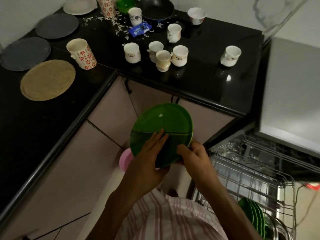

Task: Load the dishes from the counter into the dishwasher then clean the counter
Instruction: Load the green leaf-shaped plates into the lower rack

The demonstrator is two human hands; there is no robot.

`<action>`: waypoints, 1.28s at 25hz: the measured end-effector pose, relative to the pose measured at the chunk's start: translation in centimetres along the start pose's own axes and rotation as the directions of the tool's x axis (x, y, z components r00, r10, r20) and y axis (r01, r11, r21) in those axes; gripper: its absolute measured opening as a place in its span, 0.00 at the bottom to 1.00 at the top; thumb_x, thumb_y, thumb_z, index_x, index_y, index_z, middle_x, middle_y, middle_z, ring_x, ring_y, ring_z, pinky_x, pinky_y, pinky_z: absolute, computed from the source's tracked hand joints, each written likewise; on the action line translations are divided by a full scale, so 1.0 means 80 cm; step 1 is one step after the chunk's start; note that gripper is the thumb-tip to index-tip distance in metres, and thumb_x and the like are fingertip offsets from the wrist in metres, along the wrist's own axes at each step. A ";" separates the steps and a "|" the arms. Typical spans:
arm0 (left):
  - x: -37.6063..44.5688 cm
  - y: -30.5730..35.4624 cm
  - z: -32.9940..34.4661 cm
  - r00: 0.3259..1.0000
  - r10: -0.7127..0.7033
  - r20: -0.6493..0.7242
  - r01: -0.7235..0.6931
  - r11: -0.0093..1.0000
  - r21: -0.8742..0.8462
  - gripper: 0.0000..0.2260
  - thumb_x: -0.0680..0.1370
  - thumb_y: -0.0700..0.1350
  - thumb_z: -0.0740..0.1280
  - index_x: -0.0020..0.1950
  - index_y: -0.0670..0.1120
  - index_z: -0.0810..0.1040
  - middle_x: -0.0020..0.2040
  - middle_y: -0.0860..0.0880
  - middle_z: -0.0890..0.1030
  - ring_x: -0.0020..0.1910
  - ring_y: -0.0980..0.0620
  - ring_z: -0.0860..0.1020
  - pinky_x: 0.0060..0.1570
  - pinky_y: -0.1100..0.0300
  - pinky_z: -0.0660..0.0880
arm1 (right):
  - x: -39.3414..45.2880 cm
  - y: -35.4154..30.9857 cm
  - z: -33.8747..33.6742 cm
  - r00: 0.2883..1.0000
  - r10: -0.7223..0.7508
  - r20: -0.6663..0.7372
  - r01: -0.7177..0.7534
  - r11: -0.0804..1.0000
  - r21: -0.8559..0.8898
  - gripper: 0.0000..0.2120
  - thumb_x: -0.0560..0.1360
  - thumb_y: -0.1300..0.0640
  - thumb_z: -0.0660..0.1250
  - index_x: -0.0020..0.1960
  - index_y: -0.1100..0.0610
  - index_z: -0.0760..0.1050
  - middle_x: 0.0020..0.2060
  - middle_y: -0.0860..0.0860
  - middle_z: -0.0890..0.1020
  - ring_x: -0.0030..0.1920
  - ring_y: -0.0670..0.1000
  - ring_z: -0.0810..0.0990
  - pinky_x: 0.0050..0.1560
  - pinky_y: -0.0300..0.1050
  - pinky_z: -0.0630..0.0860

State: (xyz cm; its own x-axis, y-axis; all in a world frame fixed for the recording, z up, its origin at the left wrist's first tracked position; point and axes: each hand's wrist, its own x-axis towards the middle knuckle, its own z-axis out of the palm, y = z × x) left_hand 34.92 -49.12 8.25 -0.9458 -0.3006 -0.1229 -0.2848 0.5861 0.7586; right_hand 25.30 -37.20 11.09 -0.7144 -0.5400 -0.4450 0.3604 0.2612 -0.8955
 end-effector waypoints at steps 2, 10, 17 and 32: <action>-0.012 0.009 0.015 0.994 -0.018 0.104 0.011 0.998 0.065 0.43 0.74 0.47 0.73 0.74 0.62 0.43 0.75 0.68 0.40 0.72 0.73 0.38 0.73 0.66 0.52 | -0.025 0.014 -0.015 0.999 0.027 0.017 -0.027 1.000 -0.013 0.08 0.78 0.67 0.59 0.49 0.69 0.75 0.43 0.64 0.83 0.45 0.59 0.84 0.46 0.50 0.83; -0.068 0.029 0.031 0.811 -0.073 0.581 0.078 0.997 0.016 0.53 0.63 0.76 0.64 0.76 0.61 0.34 0.71 0.70 0.29 0.73 0.67 0.34 0.76 0.60 0.46 | -0.124 0.059 -0.054 0.998 0.055 -0.040 -0.061 0.986 -0.157 0.10 0.73 0.56 0.62 0.42 0.63 0.75 0.39 0.65 0.81 0.42 0.64 0.81 0.47 0.65 0.78; -0.118 -0.006 0.082 0.959 -0.049 0.279 -0.029 0.964 0.266 0.44 0.70 0.76 0.34 0.80 0.52 0.41 0.79 0.57 0.37 0.77 0.57 0.38 0.77 0.43 0.42 | -0.208 0.106 -0.023 0.993 0.078 -0.090 -0.087 0.991 -0.102 0.18 0.77 0.66 0.60 0.31 0.52 0.72 0.25 0.48 0.79 0.32 0.47 0.81 0.37 0.47 0.79; -0.231 -0.008 0.176 0.971 -0.194 0.137 0.164 0.965 0.205 0.40 0.76 0.69 0.39 0.80 0.45 0.48 0.80 0.44 0.47 0.79 0.46 0.43 0.75 0.38 0.42 | -0.339 0.198 -0.040 0.977 0.122 -0.175 -0.116 0.992 0.042 0.08 0.80 0.66 0.59 0.48 0.61 0.77 0.39 0.52 0.86 0.43 0.47 0.85 0.41 0.41 0.82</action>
State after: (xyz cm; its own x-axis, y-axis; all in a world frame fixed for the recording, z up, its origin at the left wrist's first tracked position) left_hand 50.36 -33.37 1.04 -0.8850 -0.3024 -0.3540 -0.4615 0.6705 0.5810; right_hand 48.52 -15.86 8.93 -0.7591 -0.3560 -0.5450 0.4657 0.2880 -0.8367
